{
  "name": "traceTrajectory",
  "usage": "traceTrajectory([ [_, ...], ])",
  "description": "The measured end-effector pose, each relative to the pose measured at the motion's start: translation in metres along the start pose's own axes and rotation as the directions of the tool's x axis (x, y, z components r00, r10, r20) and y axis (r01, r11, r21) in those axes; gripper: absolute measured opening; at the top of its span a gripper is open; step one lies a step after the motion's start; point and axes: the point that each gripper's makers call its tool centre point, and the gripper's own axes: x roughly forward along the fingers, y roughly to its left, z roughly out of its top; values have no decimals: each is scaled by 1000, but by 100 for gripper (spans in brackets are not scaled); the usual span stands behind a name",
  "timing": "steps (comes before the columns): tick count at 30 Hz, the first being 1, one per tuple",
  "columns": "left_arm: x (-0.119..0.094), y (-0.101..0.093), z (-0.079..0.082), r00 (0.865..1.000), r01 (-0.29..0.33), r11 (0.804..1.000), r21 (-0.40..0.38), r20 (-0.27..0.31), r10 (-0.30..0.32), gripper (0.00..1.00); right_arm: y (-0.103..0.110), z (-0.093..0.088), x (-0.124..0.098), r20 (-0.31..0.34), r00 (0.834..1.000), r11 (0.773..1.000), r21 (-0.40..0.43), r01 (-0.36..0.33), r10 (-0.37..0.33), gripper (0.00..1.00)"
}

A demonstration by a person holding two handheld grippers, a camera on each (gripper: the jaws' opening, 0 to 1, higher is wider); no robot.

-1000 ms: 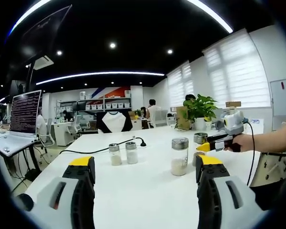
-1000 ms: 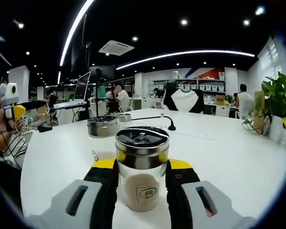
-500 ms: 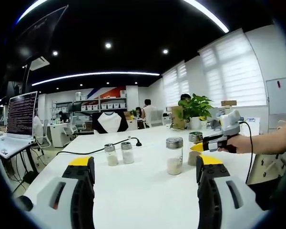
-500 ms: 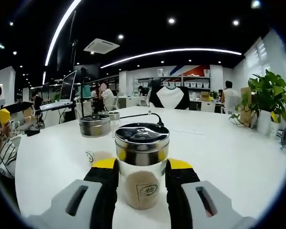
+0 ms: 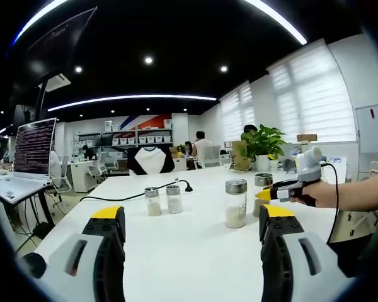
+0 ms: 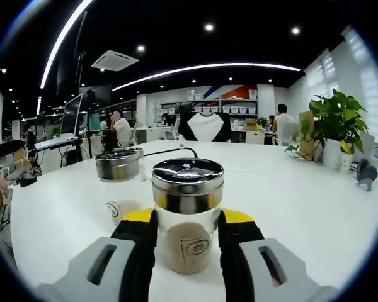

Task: Rotate the seasoning bottle until the label or dispensing opening points toward the visible target arrow and the bottle remains upright within the marked orientation range

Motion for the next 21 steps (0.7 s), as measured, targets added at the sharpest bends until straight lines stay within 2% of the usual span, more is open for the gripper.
traceTrajectory([
  [4, 1, 1, 0, 1000, -3, 1000, -3, -2, 3, 92, 0, -1, 1, -17, 997, 997, 10, 70, -70, 37],
  [10, 1, -2, 2, 1000, -2, 1000, -1, 4, 2, 92, -2, -3, 2, -31, 990, 990, 26, 138, -138, 37],
  [21, 2, -5, 0, 1000, 12, 1000, -7, -5, -12, 92, -7, -7, 5, -57, 966, 966, 49, 254, -252, 37],
])
